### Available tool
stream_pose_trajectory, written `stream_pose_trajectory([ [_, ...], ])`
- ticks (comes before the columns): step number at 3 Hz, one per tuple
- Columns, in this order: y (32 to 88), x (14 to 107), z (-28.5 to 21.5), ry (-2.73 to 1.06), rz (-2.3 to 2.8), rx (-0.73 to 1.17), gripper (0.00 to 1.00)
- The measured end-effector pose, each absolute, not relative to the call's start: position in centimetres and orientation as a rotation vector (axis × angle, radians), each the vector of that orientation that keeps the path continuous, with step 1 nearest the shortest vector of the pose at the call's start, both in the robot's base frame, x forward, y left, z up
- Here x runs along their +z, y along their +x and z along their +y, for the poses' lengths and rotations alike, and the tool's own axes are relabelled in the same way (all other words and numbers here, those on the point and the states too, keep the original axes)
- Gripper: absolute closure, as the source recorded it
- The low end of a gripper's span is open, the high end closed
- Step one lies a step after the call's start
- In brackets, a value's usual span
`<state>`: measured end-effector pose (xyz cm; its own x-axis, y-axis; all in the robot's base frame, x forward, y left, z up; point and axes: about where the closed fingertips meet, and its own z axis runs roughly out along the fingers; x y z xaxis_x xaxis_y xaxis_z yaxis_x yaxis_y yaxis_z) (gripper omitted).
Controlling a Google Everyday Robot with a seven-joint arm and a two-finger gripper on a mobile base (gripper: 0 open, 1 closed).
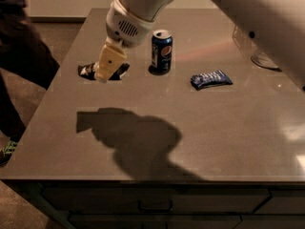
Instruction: Pick rxbar chocolate
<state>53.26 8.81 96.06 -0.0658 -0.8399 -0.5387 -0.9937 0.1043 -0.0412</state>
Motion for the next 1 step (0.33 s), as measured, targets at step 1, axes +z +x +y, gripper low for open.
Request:
stream_pose_trajectory([
  [1,53.22,96.63,8.64,-1.787,1.956,0.477,1.00],
])
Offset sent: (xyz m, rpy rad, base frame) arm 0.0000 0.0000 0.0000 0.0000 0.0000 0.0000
